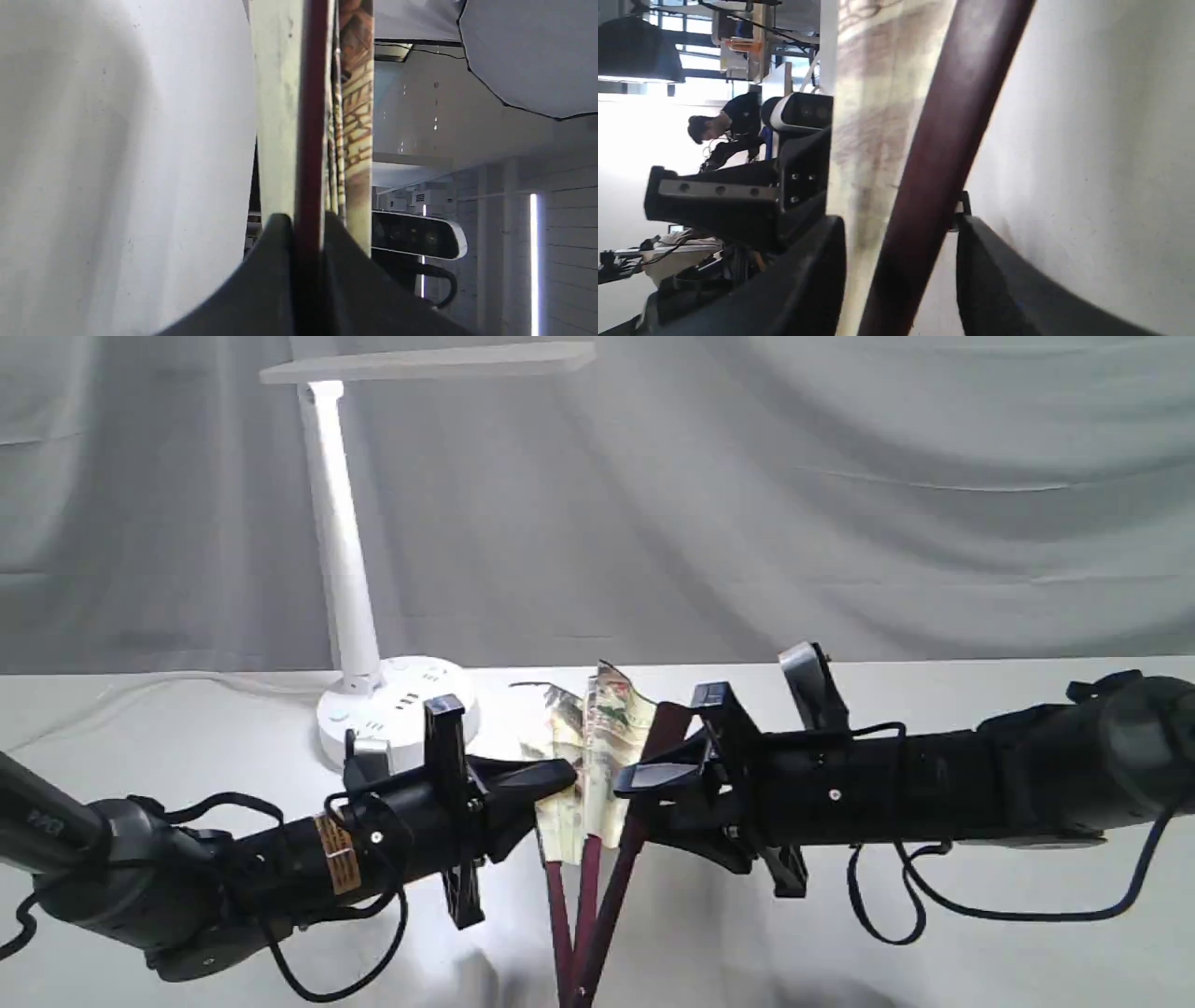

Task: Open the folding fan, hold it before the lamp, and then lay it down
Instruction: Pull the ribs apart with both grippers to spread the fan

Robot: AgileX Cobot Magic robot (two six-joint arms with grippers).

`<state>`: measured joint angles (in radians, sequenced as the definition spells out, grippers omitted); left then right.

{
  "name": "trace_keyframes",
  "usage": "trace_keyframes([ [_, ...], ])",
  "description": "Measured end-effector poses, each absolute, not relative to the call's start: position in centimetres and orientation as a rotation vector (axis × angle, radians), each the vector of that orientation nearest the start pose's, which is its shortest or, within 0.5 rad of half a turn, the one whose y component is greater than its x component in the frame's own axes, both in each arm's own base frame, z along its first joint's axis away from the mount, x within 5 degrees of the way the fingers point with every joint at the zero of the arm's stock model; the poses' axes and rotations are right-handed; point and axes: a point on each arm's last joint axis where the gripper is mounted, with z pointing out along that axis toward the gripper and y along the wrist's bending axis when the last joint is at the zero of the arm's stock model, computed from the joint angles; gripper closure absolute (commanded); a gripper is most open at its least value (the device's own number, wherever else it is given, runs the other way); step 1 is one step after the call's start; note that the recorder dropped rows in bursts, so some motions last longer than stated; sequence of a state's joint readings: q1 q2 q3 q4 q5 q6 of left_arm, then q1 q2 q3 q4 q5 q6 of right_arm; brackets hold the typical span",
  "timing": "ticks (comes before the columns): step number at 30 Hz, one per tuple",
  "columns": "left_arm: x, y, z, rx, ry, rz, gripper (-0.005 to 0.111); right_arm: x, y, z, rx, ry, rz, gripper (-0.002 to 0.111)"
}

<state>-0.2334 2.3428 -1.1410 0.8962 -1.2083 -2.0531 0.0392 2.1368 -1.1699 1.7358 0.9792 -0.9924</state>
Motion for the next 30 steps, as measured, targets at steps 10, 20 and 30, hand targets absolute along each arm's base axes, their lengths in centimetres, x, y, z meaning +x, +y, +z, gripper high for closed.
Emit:
trace_keyframes([
  [10, 38.9, -16.1, 7.7, -0.679, 2.015, -1.961, 0.107, 40.1, 8.9, 12.9, 0.380, 2.293, 1.515, 0.073],
  [20, 39.0, -16.1, 7.7, -0.693, 2.017, -1.964, 0.107, 41.9, 9.3, 13.0, 0.394, 2.255, 1.620, 0.073],
  [30, 39.0, -16.0, 7.7, -0.709, 2.008, -1.966, 0.107, 42.1, 9.5, 12.7, 0.390, 2.249, 1.669, 0.078],
])
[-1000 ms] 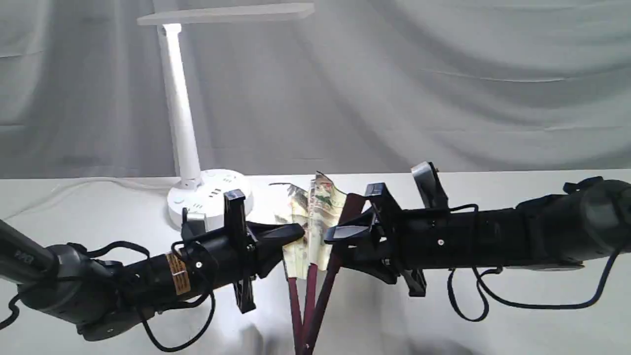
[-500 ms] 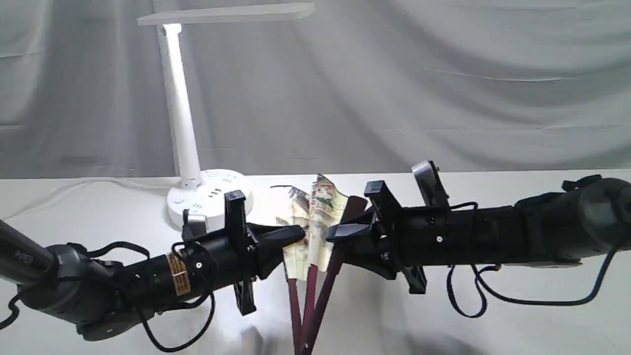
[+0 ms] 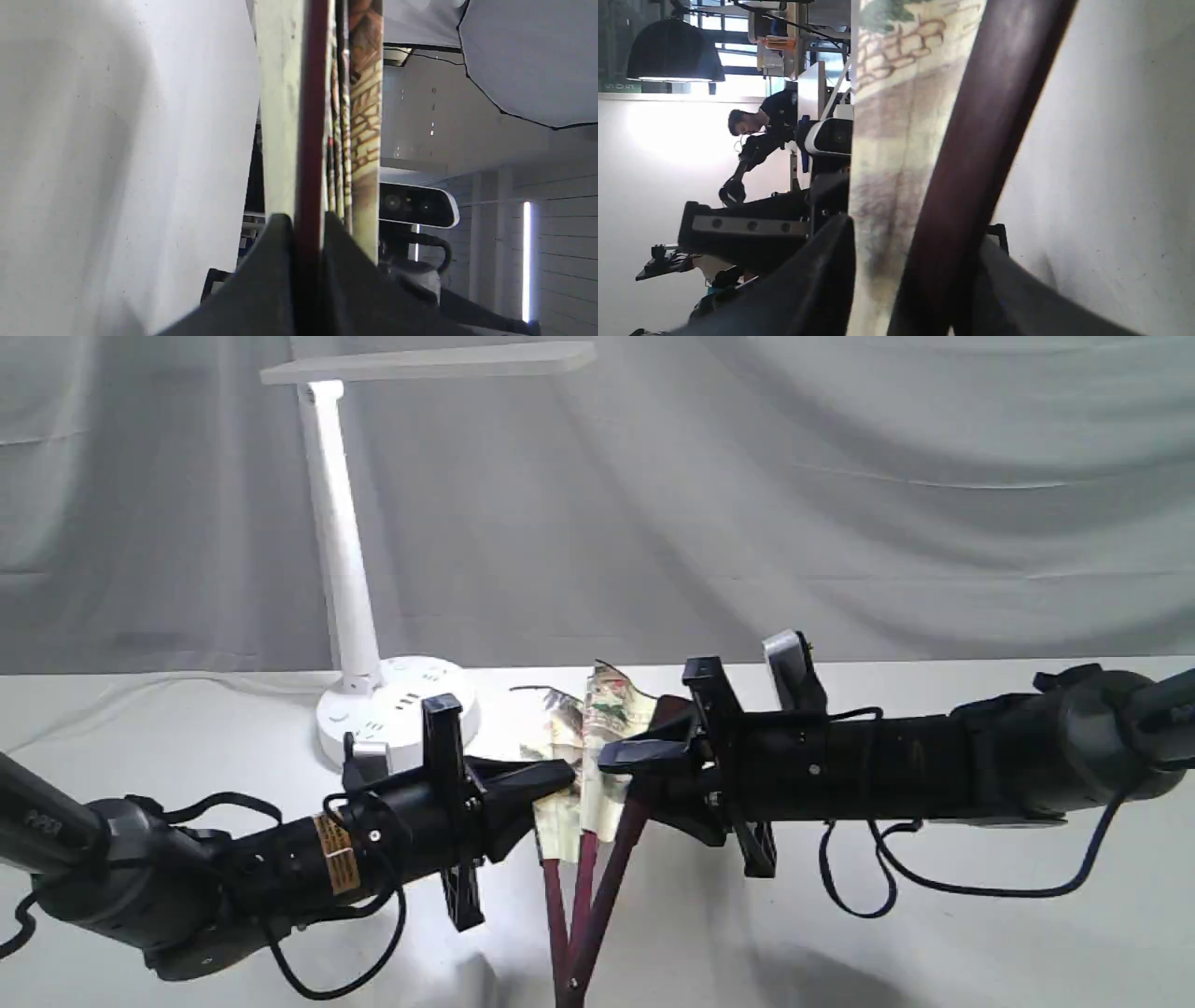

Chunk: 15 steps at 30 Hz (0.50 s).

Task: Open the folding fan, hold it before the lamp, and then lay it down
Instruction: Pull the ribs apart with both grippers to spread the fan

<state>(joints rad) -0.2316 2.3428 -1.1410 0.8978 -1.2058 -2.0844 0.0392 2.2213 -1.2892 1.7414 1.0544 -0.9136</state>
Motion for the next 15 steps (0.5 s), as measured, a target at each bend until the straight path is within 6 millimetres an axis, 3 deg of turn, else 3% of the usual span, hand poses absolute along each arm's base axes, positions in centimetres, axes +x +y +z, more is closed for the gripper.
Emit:
trace_keyframes([
  [8, 39.18, -15.96, 7.77, -0.750, 1.988, -1.976, 0.107, 42.17, 9.47, 12.82, 0.407, 2.234, 1.688, 0.107],
  [15, 39.47, -15.79, 7.89, -0.795, 1.947, -1.977, 0.107, 42.44, 9.06, 13.16, 0.434, 2.207, 1.712, 0.108],
])
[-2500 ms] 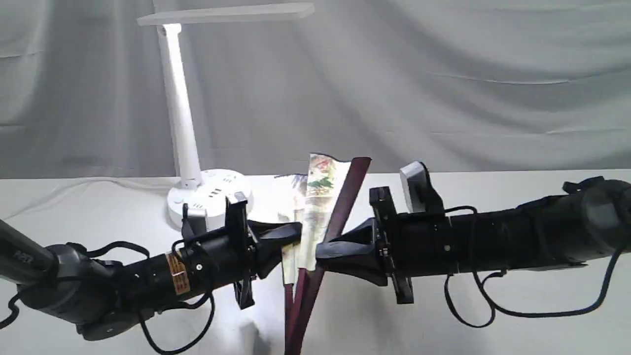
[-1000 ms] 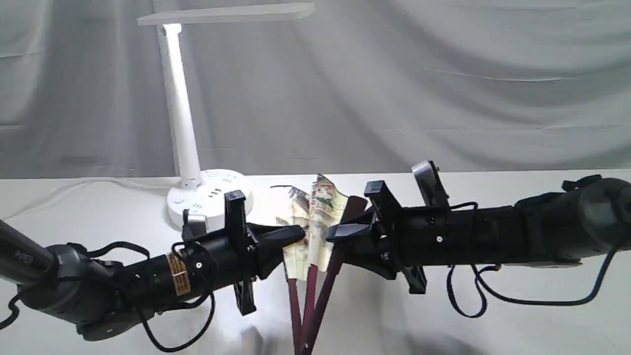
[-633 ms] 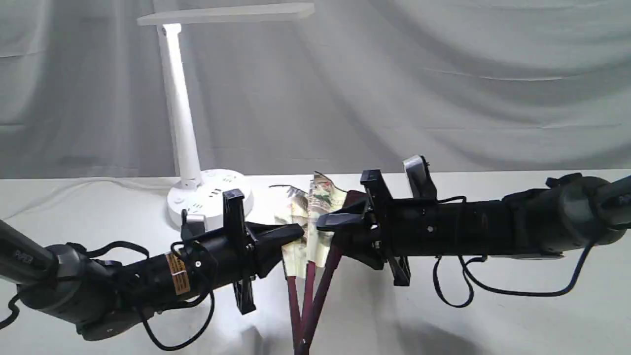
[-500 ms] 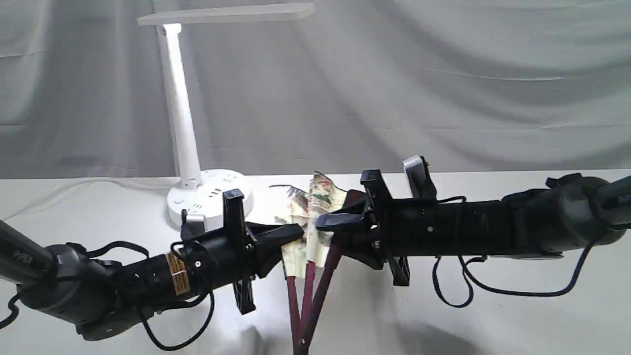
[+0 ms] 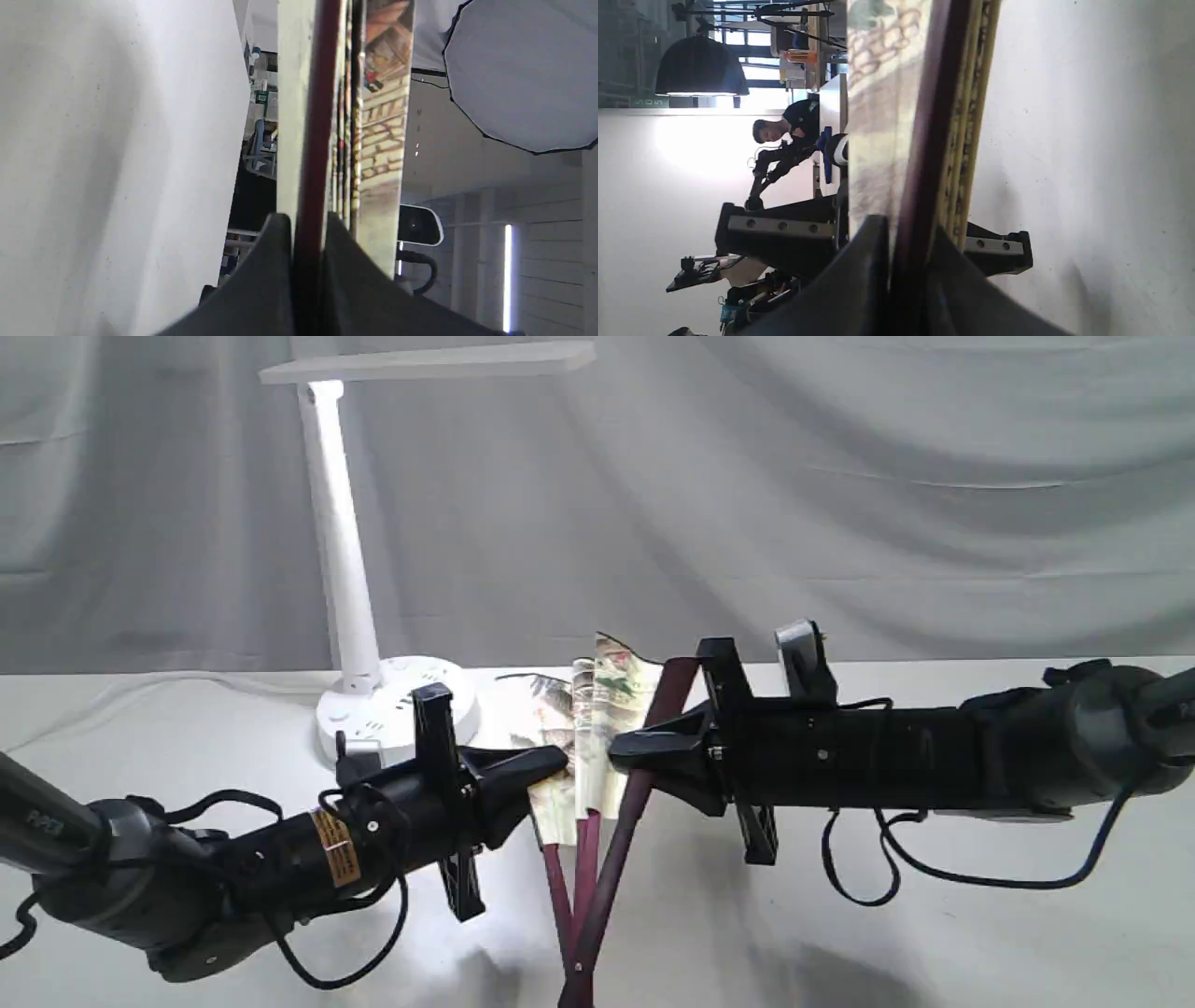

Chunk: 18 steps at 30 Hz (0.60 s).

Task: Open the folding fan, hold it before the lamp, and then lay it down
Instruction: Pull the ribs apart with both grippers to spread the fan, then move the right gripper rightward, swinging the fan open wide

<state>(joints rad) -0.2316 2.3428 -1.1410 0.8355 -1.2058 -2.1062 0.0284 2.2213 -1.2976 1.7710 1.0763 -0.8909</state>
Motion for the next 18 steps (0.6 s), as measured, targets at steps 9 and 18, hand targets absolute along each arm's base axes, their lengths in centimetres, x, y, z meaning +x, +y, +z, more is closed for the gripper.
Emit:
trace_keyframes([
  [9, 39.9, -15.6, 9.3, -0.802, 1.887, -1.977, 0.107, 42.6, 8.5, 13.4, 0.451, 2.192, 1.727, 0.108],
  [18, 40.1, -15.5, 10.6, -0.803, 1.839, -1.979, 0.107, 42.7, 6.3, 14.1, 0.454, 2.122, 1.812, 0.108],
])
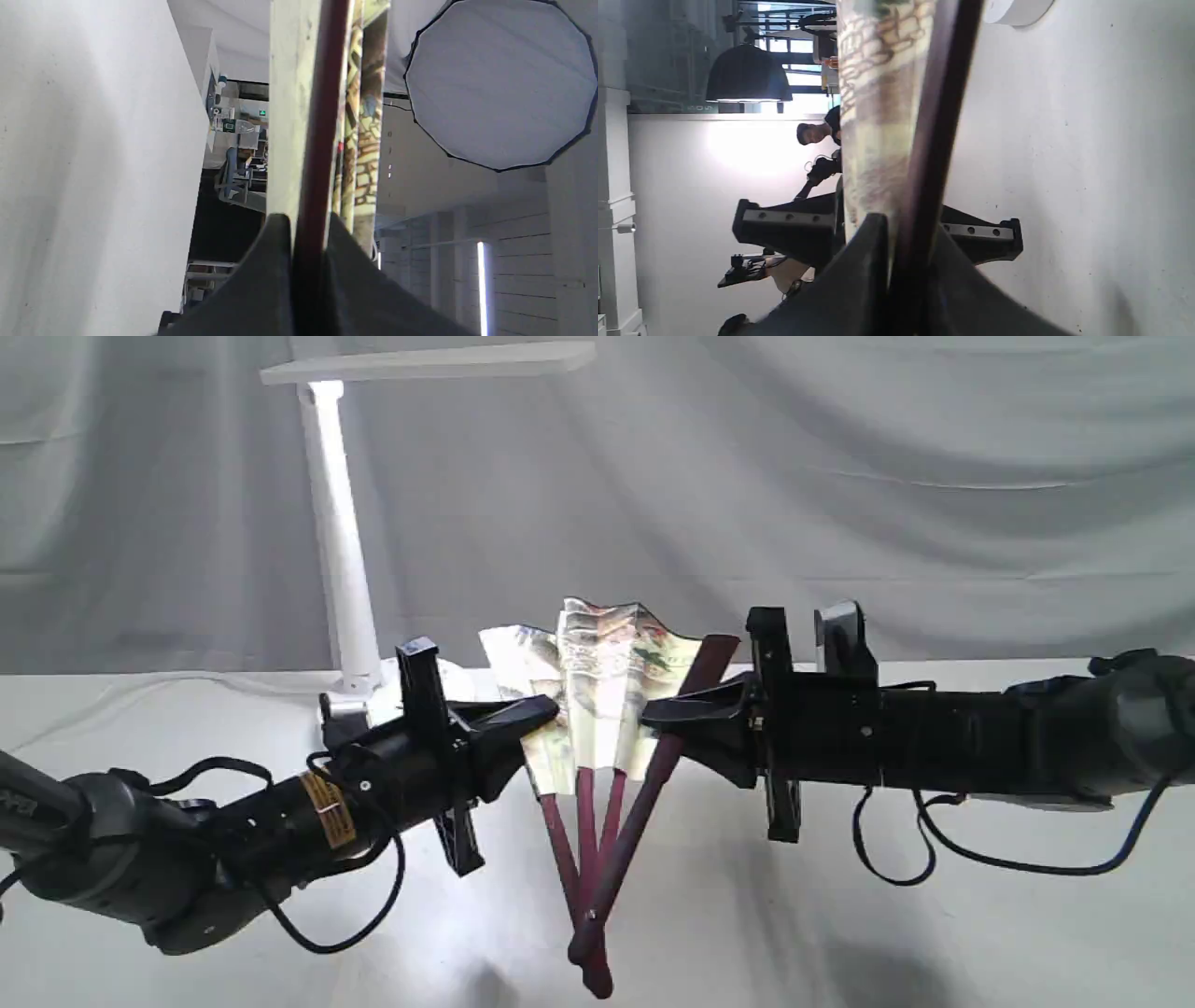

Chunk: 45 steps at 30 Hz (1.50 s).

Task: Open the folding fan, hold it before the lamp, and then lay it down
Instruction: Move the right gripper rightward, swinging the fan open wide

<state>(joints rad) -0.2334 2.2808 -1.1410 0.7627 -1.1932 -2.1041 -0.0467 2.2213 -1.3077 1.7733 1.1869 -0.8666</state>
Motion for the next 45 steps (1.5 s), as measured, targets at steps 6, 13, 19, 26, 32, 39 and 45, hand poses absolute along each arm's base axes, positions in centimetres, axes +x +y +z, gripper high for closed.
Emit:
trace_keyframes([
  [6, 40.0, -15.0, 10.9, -0.883, 1.779, -1.967, 0.107, 42.8, 4.8, 14.3, 0.474, 2.093, 1.820, 0.108],
  [13, 38.9, -14.5, 11.5, -0.946, 1.714, -1.903, 0.107, 42.8, 3.4, 14.4, 0.495, 2.064, 1.820, 0.108],
  [19, 37.9, -14.4, 12.4, -0.956, 1.672, -1.848, 0.107, 42.8, 2.8, 14.5, 0.496, 2.050, 1.831, 0.108],
  [26, 36.8, -14.4, 13.1, -0.977, 1.633, -1.794, 0.107, 42.8, 2.0, 14.6, 0.509, 2.033, 1.835, 0.108],
  [32, 35.9, -14.2, 13.4, -0.998, 1.613, -1.754, 0.107, 42.4, 0.9, 14.3, 0.538, 2.032, 1.825, 0.108],
  [39, 35.2, -14.2, 14.1, -0.980, 1.597, -1.710, 0.107, 41.2, -0.6, 13.0, 0.651, 2.027, 1.828, 0.108],
  [45, 34.8, -15.2, 14.5, -0.960, 1.570, -1.675, 0.107, 39.6, -2.7, 12.9, 0.725, 1.997, 1.803, 0.108],
])
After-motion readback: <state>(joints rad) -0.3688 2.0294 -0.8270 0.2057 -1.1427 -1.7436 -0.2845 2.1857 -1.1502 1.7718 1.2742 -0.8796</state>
